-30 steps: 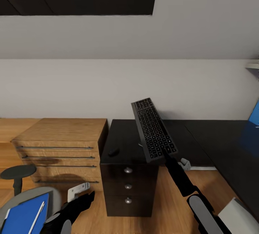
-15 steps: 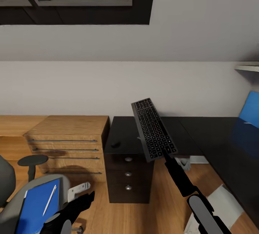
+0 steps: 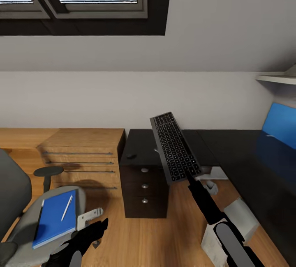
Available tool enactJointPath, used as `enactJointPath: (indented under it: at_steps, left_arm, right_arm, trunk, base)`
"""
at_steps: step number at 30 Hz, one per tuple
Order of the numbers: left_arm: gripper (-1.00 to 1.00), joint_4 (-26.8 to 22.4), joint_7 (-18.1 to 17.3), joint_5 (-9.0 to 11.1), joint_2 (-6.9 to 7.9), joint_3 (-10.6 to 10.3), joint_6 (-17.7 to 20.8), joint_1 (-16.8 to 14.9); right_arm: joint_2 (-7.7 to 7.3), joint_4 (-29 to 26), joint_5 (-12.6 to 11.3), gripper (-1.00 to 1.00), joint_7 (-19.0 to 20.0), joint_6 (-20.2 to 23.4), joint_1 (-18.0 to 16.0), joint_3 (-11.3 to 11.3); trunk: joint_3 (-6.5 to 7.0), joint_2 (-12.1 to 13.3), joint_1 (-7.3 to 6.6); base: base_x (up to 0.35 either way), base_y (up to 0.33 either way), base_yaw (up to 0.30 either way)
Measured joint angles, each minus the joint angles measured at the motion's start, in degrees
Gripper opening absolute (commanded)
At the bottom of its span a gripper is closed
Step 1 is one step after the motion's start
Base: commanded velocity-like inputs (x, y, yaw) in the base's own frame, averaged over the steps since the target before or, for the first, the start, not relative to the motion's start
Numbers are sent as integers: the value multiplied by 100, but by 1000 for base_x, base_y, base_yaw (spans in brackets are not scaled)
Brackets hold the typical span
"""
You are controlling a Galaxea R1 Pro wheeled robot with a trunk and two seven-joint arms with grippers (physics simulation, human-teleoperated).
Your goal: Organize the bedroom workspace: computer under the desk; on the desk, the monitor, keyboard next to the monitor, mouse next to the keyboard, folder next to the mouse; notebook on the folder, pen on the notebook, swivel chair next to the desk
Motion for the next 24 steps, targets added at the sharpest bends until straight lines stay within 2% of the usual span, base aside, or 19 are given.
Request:
enactJointPath:
  at_steps: [14, 24]
  left_arm:
    - [100, 17, -8, 0, 0, 0, -22, 0]
    - [100, 39, -17, 6, 0, 0, -30, -1]
  right_arm:
    - [0, -1, -1, -100, 3, -1, 0, 0]
    - [0, 4, 0, -100, 6, -1, 0, 6]
  trunk:
    - [0, 0, -3]
    - [0, -1, -5]
  base:
    - [-32, -8, -35]
    - [159, 0, -46]
